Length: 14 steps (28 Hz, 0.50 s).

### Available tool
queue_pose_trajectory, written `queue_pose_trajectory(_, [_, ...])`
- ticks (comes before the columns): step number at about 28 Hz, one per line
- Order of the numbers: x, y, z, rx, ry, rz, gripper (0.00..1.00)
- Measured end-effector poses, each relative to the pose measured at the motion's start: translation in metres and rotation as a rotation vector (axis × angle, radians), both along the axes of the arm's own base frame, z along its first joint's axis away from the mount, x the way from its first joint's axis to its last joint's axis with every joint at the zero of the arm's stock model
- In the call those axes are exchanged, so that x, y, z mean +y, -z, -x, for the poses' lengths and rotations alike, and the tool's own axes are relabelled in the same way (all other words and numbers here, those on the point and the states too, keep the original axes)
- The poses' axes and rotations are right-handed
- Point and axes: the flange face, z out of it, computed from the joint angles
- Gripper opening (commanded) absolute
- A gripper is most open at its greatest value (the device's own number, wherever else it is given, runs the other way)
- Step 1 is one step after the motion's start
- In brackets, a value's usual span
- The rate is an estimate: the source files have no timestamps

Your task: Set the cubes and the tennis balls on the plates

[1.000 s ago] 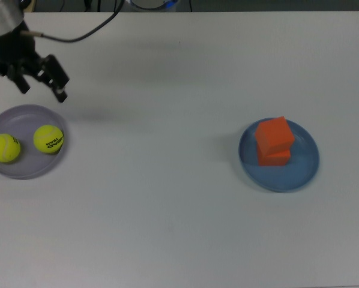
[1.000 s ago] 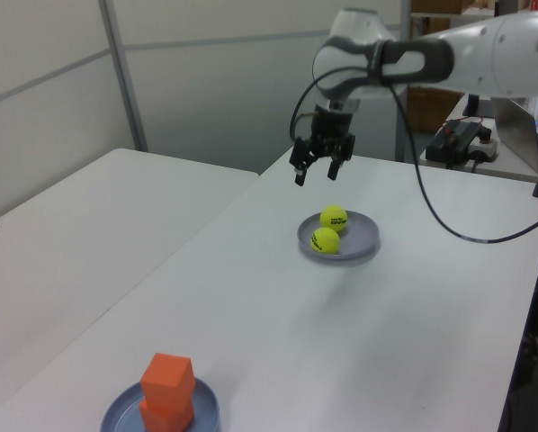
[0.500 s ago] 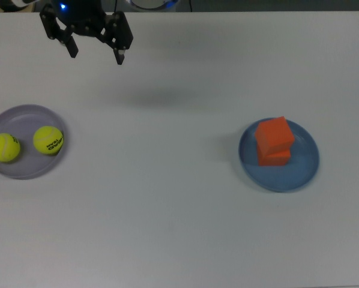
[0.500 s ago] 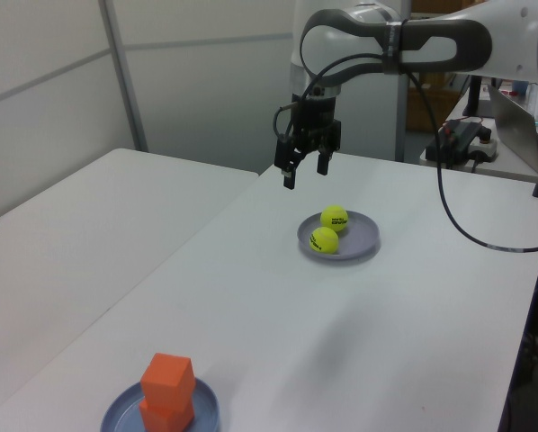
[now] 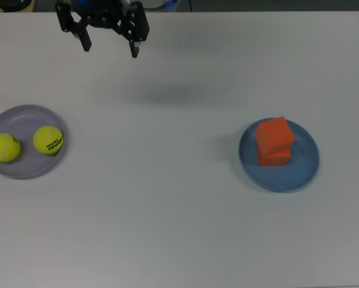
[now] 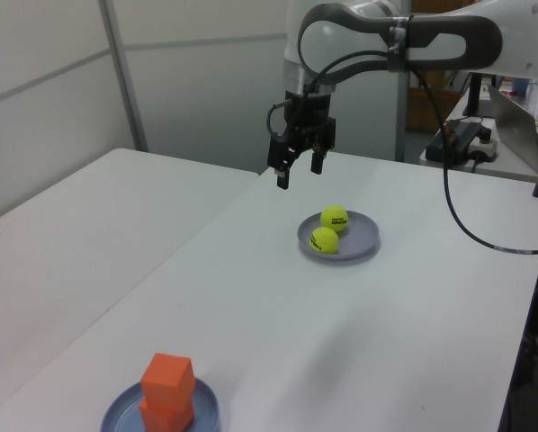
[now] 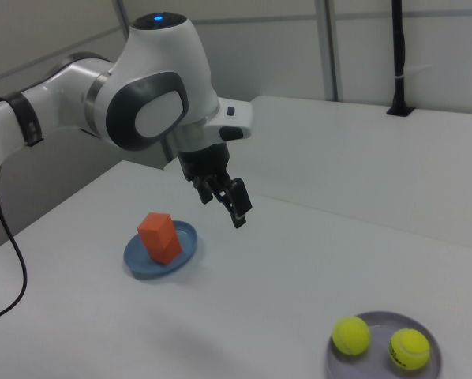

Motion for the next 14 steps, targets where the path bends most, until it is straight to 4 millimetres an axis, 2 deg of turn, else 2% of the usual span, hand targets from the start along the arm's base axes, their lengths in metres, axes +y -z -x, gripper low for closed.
queue_pose_trajectory(14, [0.015, 0.007, 0.003, 0.014, -0.026, -0.001, 1.00])
